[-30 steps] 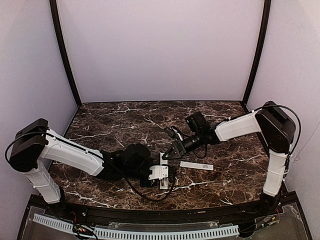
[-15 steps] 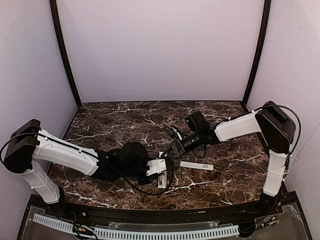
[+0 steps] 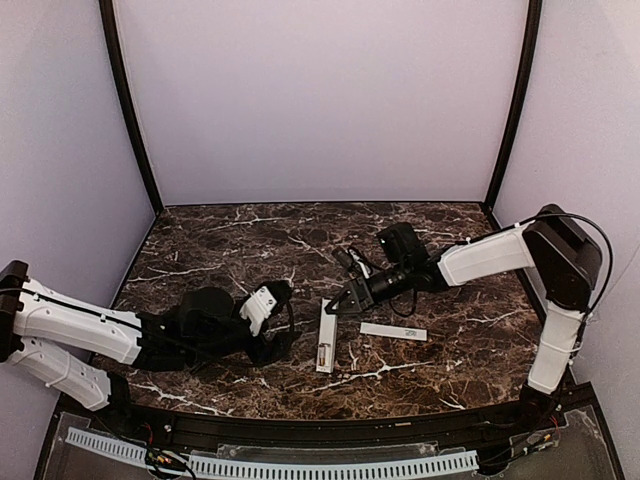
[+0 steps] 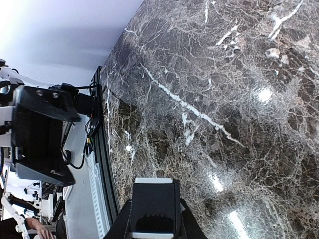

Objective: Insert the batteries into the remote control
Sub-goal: Pick up the battery from the battery compartment.

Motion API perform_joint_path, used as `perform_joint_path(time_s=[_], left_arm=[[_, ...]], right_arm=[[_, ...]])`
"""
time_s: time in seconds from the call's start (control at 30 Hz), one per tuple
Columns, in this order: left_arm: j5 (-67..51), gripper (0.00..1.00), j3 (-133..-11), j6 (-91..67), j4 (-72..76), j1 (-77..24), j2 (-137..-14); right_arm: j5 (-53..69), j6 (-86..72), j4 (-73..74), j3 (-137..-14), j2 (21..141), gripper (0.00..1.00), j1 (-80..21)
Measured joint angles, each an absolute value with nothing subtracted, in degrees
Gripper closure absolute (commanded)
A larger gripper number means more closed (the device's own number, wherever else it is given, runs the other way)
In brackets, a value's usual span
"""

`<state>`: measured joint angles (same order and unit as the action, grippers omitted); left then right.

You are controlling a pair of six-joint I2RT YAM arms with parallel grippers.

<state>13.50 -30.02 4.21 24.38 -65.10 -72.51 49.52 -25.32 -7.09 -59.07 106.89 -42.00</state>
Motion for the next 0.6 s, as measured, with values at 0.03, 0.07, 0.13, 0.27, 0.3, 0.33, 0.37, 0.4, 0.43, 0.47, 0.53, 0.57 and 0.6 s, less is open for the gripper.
perform_joint_path(time_s=[0.03,0.07,0.13,0.27,0.3,0.33,0.37,0.4,0.43,0.47,0.53,0.57,0.6], left_arm=[[13.52,0.39,-29.23,1.87,24.38,-65.1,-72.97],[13.3,0.41,-28.6,-0.47,24.47,-65.1,-73.78],[12.71,0.43,-28.25,-4.23,24.93,-65.1,-75.88],[11.35,0.43,-28.97,-10.35,26.57,-65.1,-81.65],[11.09,0.43,-29.43,-11.57,26.89,-65.12,-83.31],[10.92,0.43,-30.2,-12.8,26.94,-65.17,-85.06],[10.9,0.43,-31.0,-13.72,26.94,-65.21,-86.48],[10.94,0.43,-31.94,-14.5,26.98,-65.28,-87.85],[10.98,0.43,-32.86,-15.33,27.07,-65.34,-89.08],[11.03,0.43,-33.54,-15.86,27.29,-65.41,-89.86],[11.2,0.43,-34.81,-16.88,27.53,-65.49,-91.09],[11.29,0.43,-35.35,-17.28,27.66,-65.52,-91.55],[11.4,0.44,-35.97,-17.65,27.77,-65.52,-92.03]], right_arm=[[48.97,-25.61,-7.64,-58.61,106.34,1.0,-42.0],[48.45,-25.85,-8.05,-58.33,105.84,1.0,-42.0],[47.4,-26.24,-8.78,-58.08,105.3,1.0,-42.0],[45.08,-27.14,-9.61,-58.06,104.88,1.0,-42.06],[44.64,-27.24,-9.61,-58.06,104.86,1.0,-42.11],[43.88,-27.35,-9.54,-58.06,104.77,1.0,-42.22],[43.48,-27.4,-9.52,-58.06,104.71,1.0,-42.3],[42.96,-27.49,-9.43,-58.06,104.64,1.0,-42.41],[42.33,-27.53,-9.34,-58.06,104.53,1.0,-42.52],[41.85,-27.53,-9.3,-58.06,104.42,1.0,-42.63],[40.84,-27.53,-9.1,-58.06,104.18,1.0,-42.83],[40.49,-27.51,-8.95,-58.06,104.01,1.0,-42.89],[40.12,-27.51,-8.78,-58.06,103.85,1.0,-42.94]])
